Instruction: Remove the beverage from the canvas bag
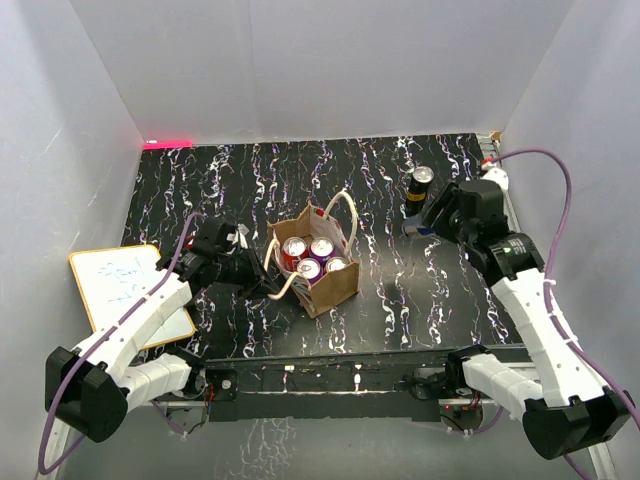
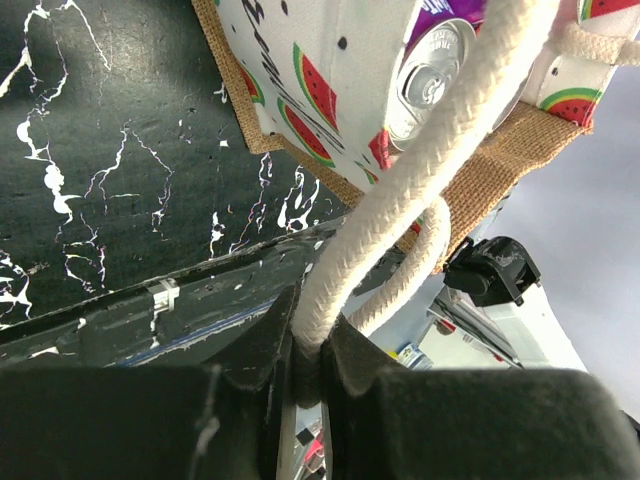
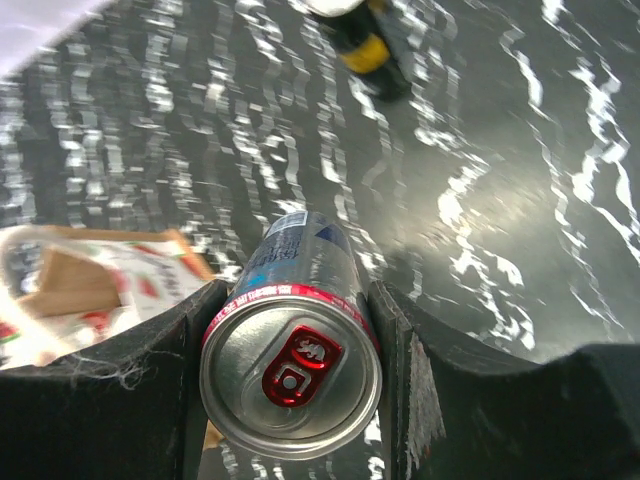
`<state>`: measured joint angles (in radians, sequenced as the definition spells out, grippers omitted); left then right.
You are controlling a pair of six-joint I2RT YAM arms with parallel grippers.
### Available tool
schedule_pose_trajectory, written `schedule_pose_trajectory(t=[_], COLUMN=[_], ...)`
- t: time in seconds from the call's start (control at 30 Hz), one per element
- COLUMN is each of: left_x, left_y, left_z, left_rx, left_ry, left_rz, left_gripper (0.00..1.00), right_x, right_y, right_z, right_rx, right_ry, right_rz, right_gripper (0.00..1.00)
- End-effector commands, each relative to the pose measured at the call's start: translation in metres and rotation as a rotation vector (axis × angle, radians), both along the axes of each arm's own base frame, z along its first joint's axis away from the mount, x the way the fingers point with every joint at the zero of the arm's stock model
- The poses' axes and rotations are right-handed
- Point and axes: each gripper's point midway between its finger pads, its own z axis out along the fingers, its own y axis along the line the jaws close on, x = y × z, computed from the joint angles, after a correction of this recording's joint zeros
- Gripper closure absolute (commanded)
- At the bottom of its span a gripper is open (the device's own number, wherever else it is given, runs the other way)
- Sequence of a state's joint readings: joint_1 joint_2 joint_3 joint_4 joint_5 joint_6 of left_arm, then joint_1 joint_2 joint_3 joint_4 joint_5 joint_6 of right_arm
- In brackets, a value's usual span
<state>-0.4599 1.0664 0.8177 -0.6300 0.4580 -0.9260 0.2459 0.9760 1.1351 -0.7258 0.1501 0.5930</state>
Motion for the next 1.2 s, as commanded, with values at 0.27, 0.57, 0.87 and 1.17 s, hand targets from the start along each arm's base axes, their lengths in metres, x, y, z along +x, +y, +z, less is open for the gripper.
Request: schedule_pose_trajectory(t=[0.27,0.57,0.87,1.17], left_x=[0.003,0.011,0.015,0.019], left_y=[0.001,0.007,0.017,0.02], left_z=[0.014,0.015,0.012,0.009], left_rx=[0.029,0.096,0.187,0.224], left_ry=[-0.027,-0.039,-0.032,-0.027], left_rz=[-0.067,-0.091,-0.137,-0.155], left_gripper=[1.0,1.0,1.0,1.0], right_x=[0.054,0.129,0.182,0.203], right_y=[-0.075,-0.115,-0.122,-0.119], right_z=[-0.049,-0.06,-0.084,-0.112], right_rx=[-0.302,-0.39,-0.297,-0.313], right_ry=[0.094,0.104,0.134,0.189], right_rz=[-0.343,-0.399,-0.363,-0.316], right_gripper=[0.92,0.92,0.92,0.92])
